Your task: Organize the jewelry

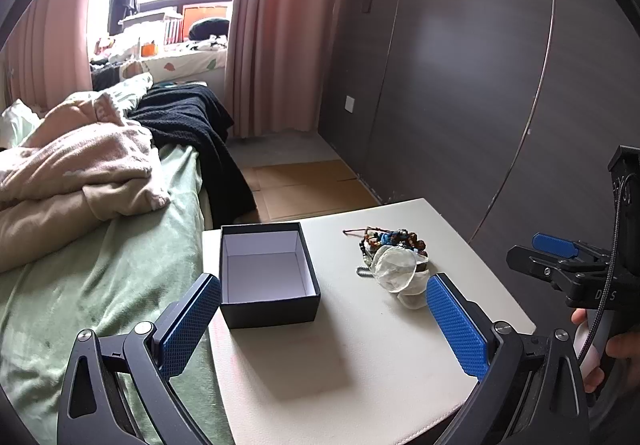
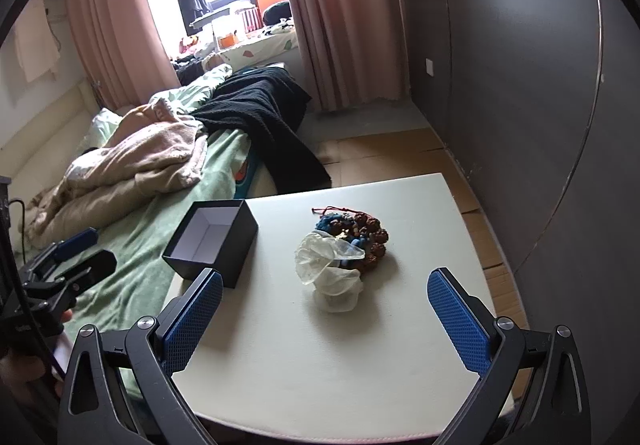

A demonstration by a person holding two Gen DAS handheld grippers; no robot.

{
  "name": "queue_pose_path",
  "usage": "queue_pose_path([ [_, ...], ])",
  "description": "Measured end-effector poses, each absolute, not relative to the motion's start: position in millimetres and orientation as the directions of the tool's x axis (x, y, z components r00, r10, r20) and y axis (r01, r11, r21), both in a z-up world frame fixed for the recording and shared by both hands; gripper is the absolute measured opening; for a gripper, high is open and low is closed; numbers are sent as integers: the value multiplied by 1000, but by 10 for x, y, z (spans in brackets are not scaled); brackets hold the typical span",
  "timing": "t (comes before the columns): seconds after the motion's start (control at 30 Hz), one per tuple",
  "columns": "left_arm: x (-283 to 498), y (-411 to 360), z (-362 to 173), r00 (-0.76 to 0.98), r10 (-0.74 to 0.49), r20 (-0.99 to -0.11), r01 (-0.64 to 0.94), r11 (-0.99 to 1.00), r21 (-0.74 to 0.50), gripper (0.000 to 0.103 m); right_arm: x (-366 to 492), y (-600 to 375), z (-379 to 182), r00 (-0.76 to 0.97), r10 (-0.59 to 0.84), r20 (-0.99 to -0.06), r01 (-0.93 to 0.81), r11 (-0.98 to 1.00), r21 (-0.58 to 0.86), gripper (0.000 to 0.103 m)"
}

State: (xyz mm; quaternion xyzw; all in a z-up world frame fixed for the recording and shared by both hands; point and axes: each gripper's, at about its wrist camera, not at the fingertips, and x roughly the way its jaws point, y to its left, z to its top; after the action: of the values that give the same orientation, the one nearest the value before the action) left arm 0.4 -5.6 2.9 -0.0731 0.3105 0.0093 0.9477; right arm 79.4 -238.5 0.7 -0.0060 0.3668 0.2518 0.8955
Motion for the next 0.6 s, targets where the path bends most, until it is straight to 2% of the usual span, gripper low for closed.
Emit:
queue_pose_path([
  [0.6, -16, -68, 29, 808, -33, -588, -58, 989, -134, 102, 834, -2460, 13, 607, 446, -658, -448, 876, 180, 103],
])
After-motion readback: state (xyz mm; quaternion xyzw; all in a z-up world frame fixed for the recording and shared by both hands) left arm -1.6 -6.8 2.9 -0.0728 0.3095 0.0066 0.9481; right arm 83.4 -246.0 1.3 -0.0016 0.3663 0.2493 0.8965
